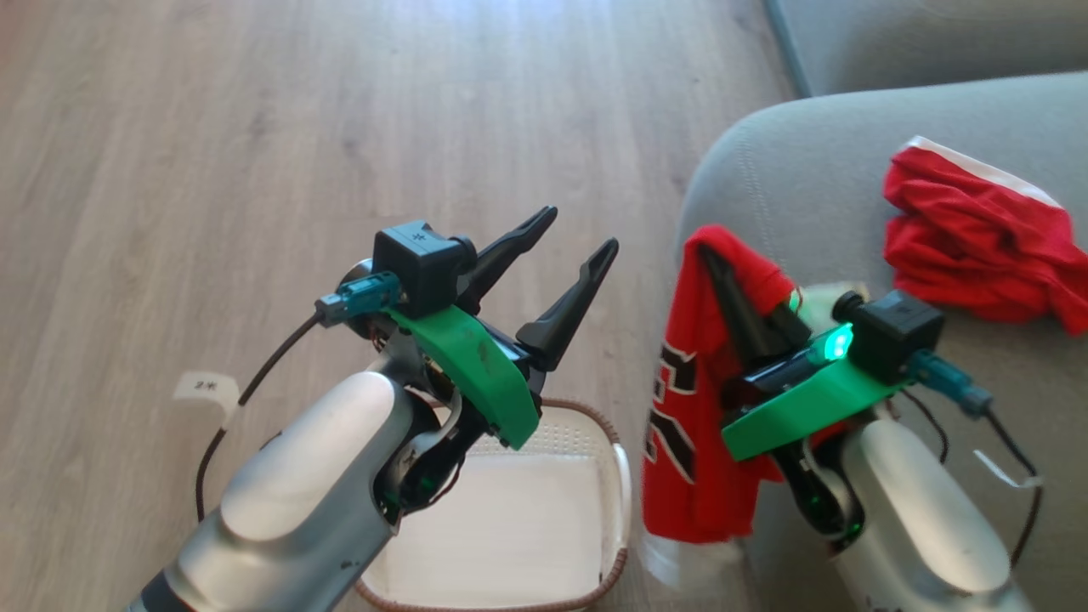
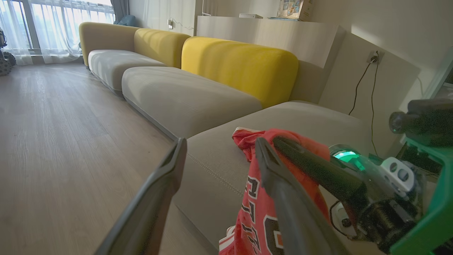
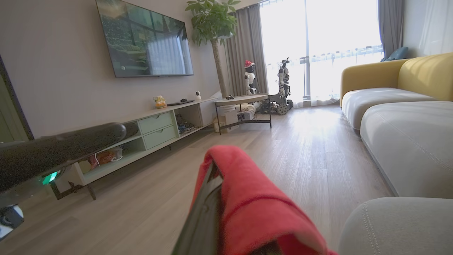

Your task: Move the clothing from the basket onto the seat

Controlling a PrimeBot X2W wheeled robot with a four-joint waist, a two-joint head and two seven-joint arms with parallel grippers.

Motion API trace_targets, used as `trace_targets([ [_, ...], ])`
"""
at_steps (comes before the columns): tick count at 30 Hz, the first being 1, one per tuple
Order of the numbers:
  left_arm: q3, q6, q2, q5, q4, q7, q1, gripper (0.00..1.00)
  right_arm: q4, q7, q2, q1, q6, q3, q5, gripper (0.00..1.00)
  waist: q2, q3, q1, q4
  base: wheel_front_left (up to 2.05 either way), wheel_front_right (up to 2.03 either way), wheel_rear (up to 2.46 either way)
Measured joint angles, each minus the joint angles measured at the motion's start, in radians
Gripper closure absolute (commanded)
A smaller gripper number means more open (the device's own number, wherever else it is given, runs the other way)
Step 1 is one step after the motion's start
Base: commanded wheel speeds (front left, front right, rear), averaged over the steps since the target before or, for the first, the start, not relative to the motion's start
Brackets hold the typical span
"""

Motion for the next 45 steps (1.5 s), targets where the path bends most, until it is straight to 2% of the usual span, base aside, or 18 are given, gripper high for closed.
trace_targets([
  [9, -0.01, 0.007, 0.011, 0.0, -0.03, 0.0, 0.01, 0.0, -0.143, 0.0, -0.03, 0.04, 0.0, -0.083, 0.021, 1.0, 0.0, 0.006, 0.0, -0.096, 0.0, 0.0, 0.0],
  [19, -0.015, 0.007, 0.029, 0.005, -0.04, 0.0, 0.019, 0.0, -0.292, -0.002, -0.095, 0.048, 0.0, -0.179, 0.02, 1.0, 0.0, 0.025, 0.0, -0.218, 0.0, 0.0, 0.0],
  [35, -0.018, 0.007, 0.046, 0.007, -0.044, 0.003, 0.014, 0.0, -0.461, -0.005, -0.082, 0.124, 0.0, -0.285, -0.026, 1.0, 0.0, 0.077, 0.0, -0.378, 0.0, 0.0, 0.0],
  [45, -0.028, 0.007, 0.05, 0.015, -0.042, 0.005, 0.01, 0.0, -0.471, -0.004, -0.075, 0.159, 0.0, -0.288, -0.03, 1.0, 0.0, 0.091, 0.0, -0.419, 0.0, 0.0, 0.0],
])
